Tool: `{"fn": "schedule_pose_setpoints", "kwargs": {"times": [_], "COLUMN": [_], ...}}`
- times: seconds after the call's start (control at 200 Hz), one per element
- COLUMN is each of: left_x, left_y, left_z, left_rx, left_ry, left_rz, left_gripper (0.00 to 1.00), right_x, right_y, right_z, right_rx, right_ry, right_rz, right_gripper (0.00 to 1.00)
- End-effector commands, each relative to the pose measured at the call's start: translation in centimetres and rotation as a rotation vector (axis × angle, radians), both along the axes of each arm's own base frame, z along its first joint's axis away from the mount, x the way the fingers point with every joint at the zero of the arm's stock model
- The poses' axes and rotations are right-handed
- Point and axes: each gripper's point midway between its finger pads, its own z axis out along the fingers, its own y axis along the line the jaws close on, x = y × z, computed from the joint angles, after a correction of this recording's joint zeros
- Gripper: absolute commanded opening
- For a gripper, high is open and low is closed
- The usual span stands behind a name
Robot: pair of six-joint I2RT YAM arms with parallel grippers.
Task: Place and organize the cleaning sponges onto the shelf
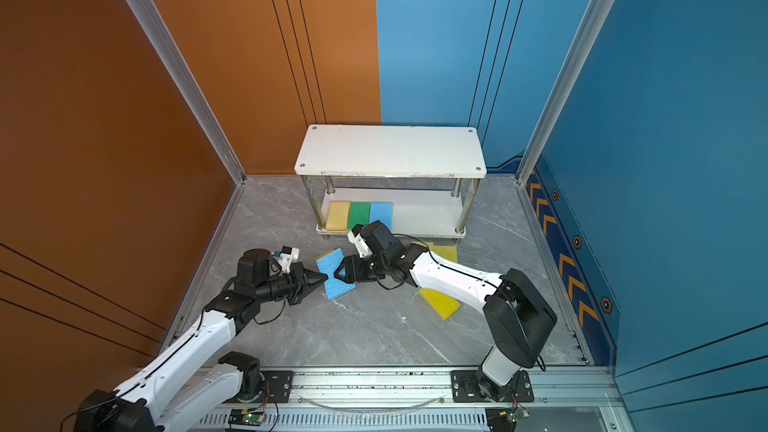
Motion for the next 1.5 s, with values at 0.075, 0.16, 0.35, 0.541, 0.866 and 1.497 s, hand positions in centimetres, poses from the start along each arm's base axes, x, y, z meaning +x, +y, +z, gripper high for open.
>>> {"fn": "schedule_pose_setpoints", "kwargs": {"times": [0.075, 0.16, 0.35, 0.541, 0.866, 1.497], "left_x": [0.0, 0.0, 0.0, 0.4, 0.3, 1.0], "left_y": [-0.9, -1.1, -1.3, -1.6, -4.6, -5.6], "left_z": [1.5, 1.7, 2.1, 3.8, 10.1, 11.4], "left_rx": [-0.027, -0.034, -0.039, -0.084, -0.238, -0.243], "left_ry": [-0.039, -0.043, -0.053, -0.120, -0.309, -0.391], "left_rz": [-0.032, -0.037, -0.036, -0.038, -0.231, -0.189], "left_gripper": [0.00, 0.00, 0.02, 0.58, 0.79, 0.00], "right_x": [-0.4, -0.2, -0.1, -0.4, -3.5, -3.1], "right_y": [1.0, 1.3, 0.1, -2.2, -3.6, -7.3], "right_z": [1.2, 2.2, 2.8, 3.8, 9.5, 8.7], "right_rx": [0.137, 0.222, 0.206, 0.209, 0.361, 0.157], "right_ry": [0.050, 0.070, 0.042, 0.018, 0.035, -0.004], "right_rz": [0.010, 0.004, -0.020, -0.040, 0.124, -0.060], "right_gripper": [0.57, 0.51, 0.18, 0.09, 0.09, 0.51]}}
